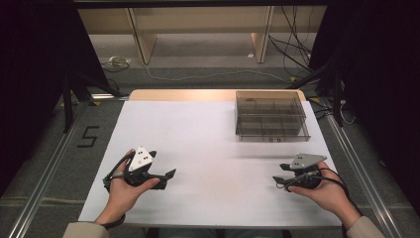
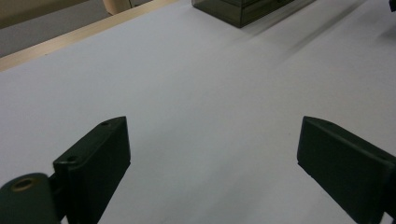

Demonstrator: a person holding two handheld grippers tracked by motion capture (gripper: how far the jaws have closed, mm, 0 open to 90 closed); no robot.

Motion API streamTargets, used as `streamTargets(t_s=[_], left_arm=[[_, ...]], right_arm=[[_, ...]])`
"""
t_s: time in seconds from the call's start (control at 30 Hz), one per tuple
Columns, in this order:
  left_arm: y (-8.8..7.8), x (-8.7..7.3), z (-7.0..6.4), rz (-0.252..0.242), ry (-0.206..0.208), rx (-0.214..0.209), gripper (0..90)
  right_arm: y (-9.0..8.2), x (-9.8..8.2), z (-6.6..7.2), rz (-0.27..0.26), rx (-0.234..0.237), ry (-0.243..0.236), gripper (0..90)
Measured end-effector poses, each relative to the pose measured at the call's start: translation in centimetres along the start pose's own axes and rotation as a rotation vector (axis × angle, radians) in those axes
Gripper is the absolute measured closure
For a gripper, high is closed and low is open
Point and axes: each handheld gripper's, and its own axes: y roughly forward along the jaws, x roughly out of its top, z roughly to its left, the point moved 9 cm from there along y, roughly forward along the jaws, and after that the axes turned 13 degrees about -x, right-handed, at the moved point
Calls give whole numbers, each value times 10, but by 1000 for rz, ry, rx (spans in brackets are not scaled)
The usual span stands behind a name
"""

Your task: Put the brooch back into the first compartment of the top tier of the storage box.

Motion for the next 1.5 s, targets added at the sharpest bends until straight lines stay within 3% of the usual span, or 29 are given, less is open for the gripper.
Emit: streamTargets(t_s=[0.7,0.83,1.2,1.5], left_arm=[[1,1,-1,-4,3,-4,96],[1,1,-1,-2,3,-5,96],[1,0,-1,1,3,-4,97],[2,0,-1,3,5,-5,97]], right_arm=[[-10,-25,6,103,33,17,544],[-10,-30,7,127,35,-1,571],[-10,-33,9,142,40,-16,642],[-11,-34,12,132,51,3,707]])
